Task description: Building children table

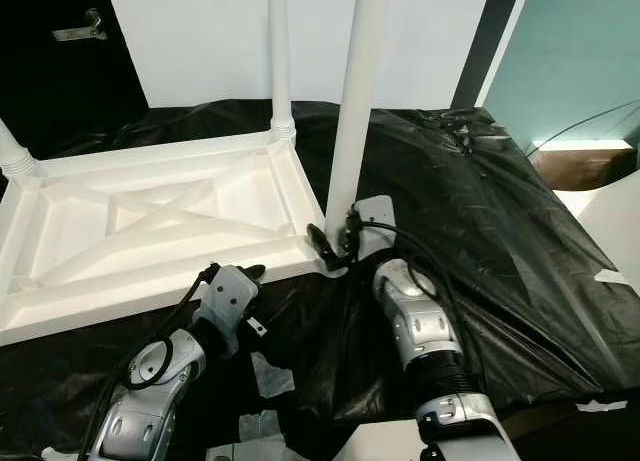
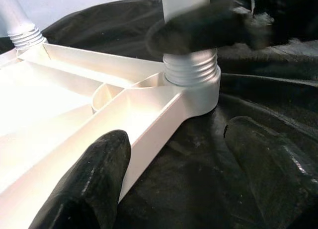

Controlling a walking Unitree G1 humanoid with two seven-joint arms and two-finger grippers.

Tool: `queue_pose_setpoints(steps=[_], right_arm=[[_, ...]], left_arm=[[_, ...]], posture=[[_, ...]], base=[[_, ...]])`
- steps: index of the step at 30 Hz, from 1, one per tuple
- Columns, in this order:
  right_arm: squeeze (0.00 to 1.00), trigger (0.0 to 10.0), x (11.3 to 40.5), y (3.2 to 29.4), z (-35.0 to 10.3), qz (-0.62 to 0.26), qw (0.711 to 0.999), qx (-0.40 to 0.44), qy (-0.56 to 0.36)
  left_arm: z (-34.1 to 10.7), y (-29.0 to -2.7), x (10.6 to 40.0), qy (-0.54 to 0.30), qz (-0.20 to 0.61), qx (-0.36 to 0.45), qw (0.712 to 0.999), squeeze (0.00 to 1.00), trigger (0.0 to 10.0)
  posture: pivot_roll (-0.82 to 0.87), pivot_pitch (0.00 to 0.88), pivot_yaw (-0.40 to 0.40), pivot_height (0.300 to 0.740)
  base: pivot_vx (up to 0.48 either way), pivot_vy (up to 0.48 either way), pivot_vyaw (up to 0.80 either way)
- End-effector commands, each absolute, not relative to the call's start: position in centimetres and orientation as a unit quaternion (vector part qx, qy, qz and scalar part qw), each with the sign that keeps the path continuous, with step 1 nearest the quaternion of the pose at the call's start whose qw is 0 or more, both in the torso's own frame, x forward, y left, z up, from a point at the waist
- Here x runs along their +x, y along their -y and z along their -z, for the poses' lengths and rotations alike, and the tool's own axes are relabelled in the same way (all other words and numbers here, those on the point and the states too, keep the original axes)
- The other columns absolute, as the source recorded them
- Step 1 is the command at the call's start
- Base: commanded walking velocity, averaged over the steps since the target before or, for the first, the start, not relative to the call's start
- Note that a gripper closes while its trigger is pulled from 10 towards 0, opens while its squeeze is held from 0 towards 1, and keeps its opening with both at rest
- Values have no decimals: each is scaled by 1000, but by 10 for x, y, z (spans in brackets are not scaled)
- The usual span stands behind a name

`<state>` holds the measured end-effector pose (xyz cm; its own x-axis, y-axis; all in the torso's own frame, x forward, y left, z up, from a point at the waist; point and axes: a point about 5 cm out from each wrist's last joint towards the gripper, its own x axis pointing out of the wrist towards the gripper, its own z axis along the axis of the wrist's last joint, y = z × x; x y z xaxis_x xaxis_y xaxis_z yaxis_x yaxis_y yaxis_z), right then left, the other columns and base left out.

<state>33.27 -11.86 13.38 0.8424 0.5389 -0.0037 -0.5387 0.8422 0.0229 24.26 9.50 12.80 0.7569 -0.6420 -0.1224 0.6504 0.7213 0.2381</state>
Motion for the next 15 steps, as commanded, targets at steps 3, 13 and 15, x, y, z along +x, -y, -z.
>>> queue_pose_setpoints(steps=[3,13,15], right_arm=[[0,10000,336,127,-137,-353,936,-11,-4],[0,10000,350,129,-142,-414,908,-60,-4],[0,10000,353,127,-143,-423,903,-75,-3]], left_arm=[[-129,-99,245,-14,303,134,943,0,10000],[-130,-99,247,-13,306,137,942,0,10000],[-130,-99,248,-13,306,139,942,0,10000]], posture=[[168,0,-49,740],[171,0,-46,740],[171,0,-46,740]], base=[[0,0,0],[0,0,0],[0,0,0]])
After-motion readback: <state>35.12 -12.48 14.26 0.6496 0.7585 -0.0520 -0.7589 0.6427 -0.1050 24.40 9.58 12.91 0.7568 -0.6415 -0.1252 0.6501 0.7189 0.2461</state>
